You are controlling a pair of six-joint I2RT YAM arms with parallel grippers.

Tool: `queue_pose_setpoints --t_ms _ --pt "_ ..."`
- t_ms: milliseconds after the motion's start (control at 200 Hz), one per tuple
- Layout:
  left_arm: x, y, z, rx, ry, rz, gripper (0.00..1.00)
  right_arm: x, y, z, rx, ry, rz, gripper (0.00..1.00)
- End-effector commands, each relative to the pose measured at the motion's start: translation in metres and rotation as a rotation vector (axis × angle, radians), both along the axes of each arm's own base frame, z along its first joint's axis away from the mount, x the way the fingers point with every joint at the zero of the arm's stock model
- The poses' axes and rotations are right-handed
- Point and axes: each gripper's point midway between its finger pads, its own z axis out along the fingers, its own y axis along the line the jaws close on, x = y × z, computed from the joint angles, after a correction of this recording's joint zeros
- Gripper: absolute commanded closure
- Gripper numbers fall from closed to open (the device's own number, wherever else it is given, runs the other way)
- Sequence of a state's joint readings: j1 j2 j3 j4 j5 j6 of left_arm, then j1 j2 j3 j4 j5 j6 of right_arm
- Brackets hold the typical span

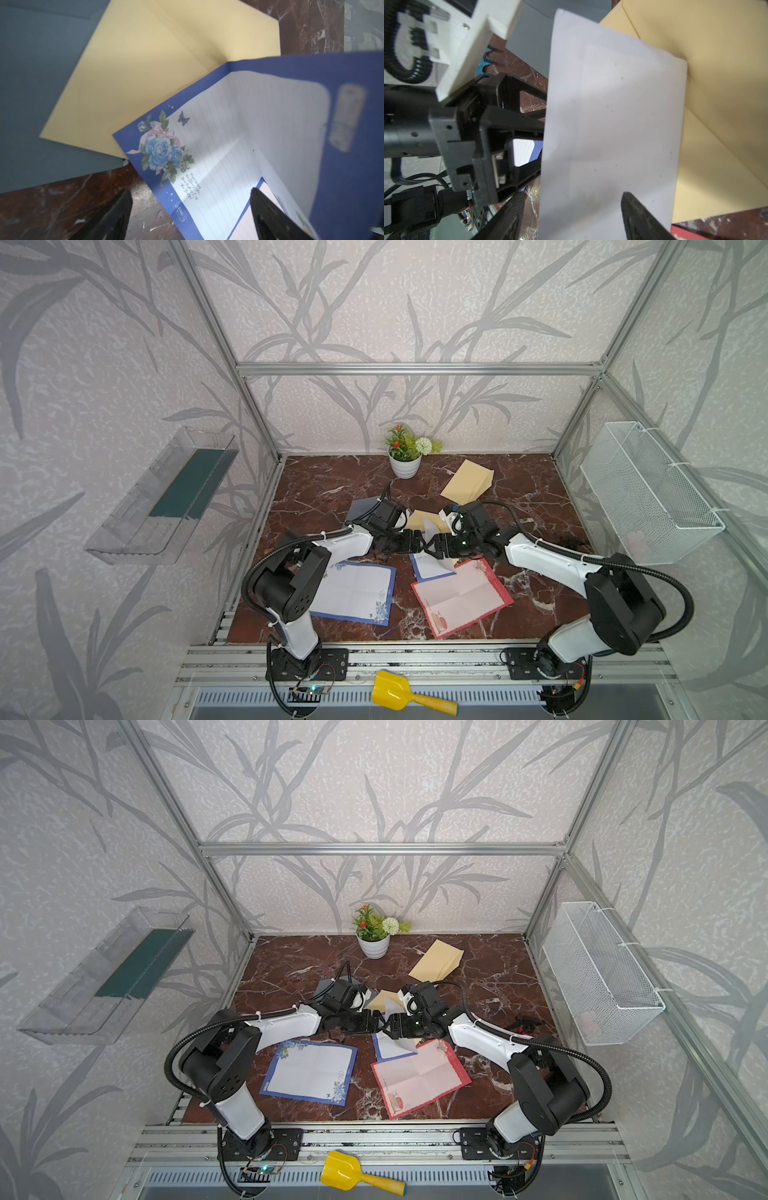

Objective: Fold the letter paper in half and place it into the envelope
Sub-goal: Fold the letter paper at the center of the board.

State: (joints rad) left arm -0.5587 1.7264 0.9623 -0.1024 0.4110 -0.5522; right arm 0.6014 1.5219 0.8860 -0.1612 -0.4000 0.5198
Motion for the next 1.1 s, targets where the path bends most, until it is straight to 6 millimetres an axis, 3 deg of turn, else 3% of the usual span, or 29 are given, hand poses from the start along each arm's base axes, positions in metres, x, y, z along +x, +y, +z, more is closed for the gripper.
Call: queue_pose_setpoints --t_ms 0,230,410,535,750,955,980,1095 --pt "0.014 0.014 0.031 -0.007 -0.088 0.086 0.11 0.003 -0.004 0.002 -0.01 -0.024 -0.005 0.28" --pt "0.03 0.063 0.051 0.009 -0.137 0.322 0.11 0.005 -0.002 0.006 0.005 -0.028 -0.008 0.29" --pt "0.025 0.096 0.061 0.024 -0.156 0.435 0.11 0.009 -0.006 -0.002 -0.044 -0.012 -0.024 0.44" --pt "0.016 0.105 0.074 0.028 -0.195 0.44 0.11 0.011 -0.003 -0.008 -0.1 -0.018 -0.013 0.49" --pt "0.007 0.112 0.096 0.0 -0.256 0.443 0.11 0.006 0.015 -0.024 -0.146 0.0 0.037 0.49" --pt "0.001 0.112 0.092 0.003 -0.241 0.439 0.11 0.005 0.023 -0.033 -0.149 0.023 0.06 0.4" --pt "0.0 0.113 0.091 0.003 -0.237 0.44 0.11 0.004 0.023 -0.043 -0.162 0.046 0.063 0.39" --pt "-0.002 0.115 0.089 0.0 -0.237 0.449 0.11 0.01 0.027 -0.034 -0.132 0.037 0.058 0.38"
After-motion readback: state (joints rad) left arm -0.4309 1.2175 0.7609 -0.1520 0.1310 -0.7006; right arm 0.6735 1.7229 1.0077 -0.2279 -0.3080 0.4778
